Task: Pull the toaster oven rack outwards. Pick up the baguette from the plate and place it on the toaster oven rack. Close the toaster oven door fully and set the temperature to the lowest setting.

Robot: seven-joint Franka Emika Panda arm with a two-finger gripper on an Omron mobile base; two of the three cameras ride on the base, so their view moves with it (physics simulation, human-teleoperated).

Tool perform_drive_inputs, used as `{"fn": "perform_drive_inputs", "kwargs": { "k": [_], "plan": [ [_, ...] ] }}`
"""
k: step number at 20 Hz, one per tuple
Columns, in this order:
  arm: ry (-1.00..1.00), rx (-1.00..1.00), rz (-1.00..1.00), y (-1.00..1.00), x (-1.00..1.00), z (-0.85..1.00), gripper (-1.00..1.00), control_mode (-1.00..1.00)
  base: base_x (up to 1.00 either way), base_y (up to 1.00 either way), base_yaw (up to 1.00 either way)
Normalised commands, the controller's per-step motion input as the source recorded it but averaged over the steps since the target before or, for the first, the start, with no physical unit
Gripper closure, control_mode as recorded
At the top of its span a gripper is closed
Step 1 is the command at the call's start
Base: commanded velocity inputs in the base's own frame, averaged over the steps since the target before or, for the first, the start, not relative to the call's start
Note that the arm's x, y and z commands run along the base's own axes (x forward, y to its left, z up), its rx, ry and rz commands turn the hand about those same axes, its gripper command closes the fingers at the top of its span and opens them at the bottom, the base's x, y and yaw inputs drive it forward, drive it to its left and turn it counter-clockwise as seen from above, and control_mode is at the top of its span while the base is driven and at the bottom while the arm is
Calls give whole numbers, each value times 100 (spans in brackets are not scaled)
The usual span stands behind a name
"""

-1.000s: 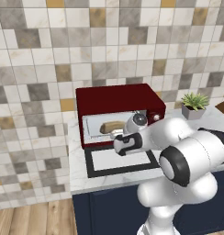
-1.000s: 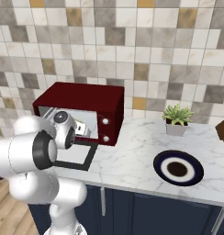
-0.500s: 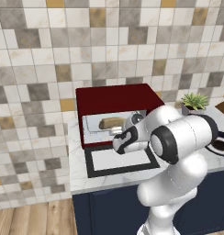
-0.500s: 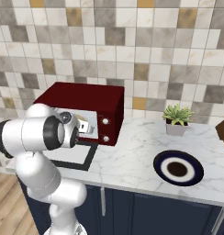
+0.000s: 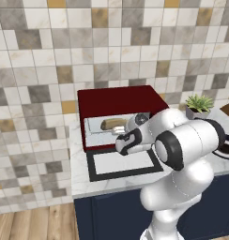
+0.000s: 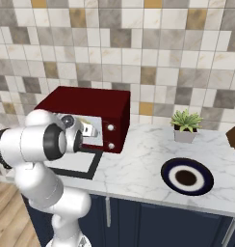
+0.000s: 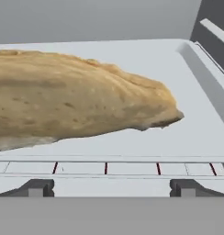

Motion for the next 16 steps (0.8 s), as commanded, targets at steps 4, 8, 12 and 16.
{"fn": "perform_drive_inputs", "kwargs": {
  "k": [4,8,12,16],
  "plan": [
    [0,0,0,0,0,60,-100,-100,0,0,0],
    [4,1,0,-5,-23,65,-100,-100,0,0,0],
    [16,2,-4,-13,-54,68,-100,-100,0,0,0],
    [24,1,-7,-3,-64,57,-100,-100,0,0,0]
  ]
}}
